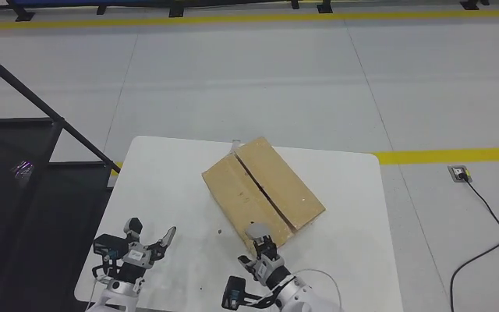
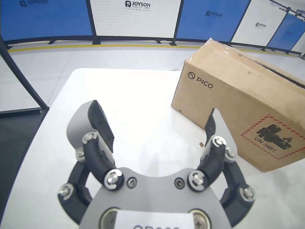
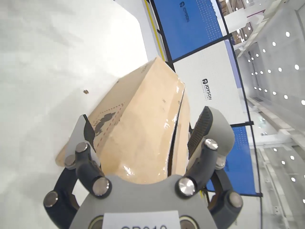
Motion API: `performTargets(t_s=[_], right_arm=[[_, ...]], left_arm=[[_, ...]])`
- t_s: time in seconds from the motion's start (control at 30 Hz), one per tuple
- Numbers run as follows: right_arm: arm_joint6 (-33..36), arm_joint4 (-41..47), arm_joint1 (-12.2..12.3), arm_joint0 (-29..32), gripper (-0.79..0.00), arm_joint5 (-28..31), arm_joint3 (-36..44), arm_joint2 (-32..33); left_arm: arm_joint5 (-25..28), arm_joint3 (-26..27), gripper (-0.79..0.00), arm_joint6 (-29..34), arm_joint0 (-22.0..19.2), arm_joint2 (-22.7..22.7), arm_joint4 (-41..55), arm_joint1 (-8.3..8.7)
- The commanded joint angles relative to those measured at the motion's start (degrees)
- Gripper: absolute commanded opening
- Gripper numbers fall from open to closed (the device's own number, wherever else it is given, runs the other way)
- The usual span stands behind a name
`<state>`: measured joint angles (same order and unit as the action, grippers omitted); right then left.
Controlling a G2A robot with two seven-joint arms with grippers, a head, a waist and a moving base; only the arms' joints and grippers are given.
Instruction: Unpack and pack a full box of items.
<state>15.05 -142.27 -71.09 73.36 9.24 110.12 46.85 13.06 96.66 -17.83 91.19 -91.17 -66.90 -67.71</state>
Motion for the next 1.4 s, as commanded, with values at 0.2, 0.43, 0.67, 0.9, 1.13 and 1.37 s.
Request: performTargets(t_s=[0.2,0.43,0.67,0.9,1.13,1.37], right_arm=[[5.3,-5.7,-0.6,0.5,0.0,1.6,-0.2,-0.4],[6.7,-5.1,-0.4,2.7,0.0,2.8,1.0,3.1],[6.1,-3.2,-0.1,5.1,0.0,3.7,2.7,7.4],[4.4,-0.6,0.5,8.0,0.0,3.3,4.5,13.0],[4.4,-0.1,0.8,10.0,0.0,3.5,6.0,17.1],[4.0,3.7,0.6,10.5,0.0,2.0,6.0,20.3]], left_arm=[[0.2,0.1,0.0,0.3,-0.2,-0.1,0.0,-0.02],[0.2,0.1,0.0,0.3,-0.2,-0.1,0.0,-0.02],[0.2,0.1,0.0,0.3,-0.2,-0.1,0.0,-0.02],[0.2,0.1,0.0,0.3,-0.2,-0.1,0.0,-0.02],[0.2,0.1,0.0,0.3,-0.2,-0.1,0.0,-0.02],[0.2,0.1,0.0,0.3,-0.2,-0.1,0.0,-0.02]])
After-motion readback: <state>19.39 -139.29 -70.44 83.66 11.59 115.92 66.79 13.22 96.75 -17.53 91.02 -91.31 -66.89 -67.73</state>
